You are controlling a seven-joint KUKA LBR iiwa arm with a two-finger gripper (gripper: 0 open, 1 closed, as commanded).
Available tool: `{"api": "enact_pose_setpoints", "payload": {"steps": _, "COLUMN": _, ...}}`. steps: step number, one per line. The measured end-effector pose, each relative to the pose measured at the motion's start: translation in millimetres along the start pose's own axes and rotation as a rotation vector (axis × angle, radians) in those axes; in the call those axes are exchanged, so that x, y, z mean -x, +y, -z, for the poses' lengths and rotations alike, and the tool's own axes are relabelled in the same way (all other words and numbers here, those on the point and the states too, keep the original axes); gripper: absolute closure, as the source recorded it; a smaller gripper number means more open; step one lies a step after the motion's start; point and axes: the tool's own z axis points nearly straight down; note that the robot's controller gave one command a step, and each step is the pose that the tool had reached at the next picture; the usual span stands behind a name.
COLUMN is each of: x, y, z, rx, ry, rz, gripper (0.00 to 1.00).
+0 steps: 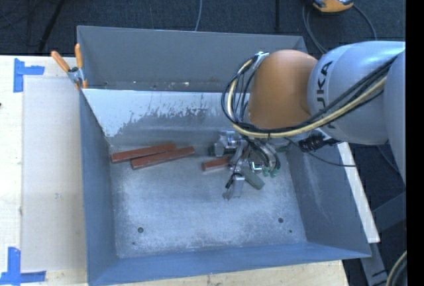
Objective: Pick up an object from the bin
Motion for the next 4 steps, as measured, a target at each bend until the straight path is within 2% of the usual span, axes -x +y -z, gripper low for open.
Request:
{"api": "enact_pose_setpoints", "payload": {"steps": 1, "x": 0.7, "y": 0, "z": 3, "rx": 0.0, "ry": -0.004, "rz": 0.0, "gripper": 0.0}}
{"api": "enact_pose_setpoints", "payload": {"steps": 2, "x": 12.6, "y": 5, "z": 1, "rx": -0.002, "ry": -0.01, "rz": 0.038, "gripper": 0.0}}
{"api": "enact_pose_setpoints", "payload": {"steps": 3, "x": 32.0, "y": -56, "z": -62, "rx": -0.001, "ry": -0.009, "rz": 0.1, "gripper": 1.0}}
{"api": "enact_pose_setpoints", "payload": {"steps": 4, "x": 32.0, "y": -56, "z": -62, "rx": -0.001, "ry": -0.009, "rz": 0.099, "gripper": 1.0}}
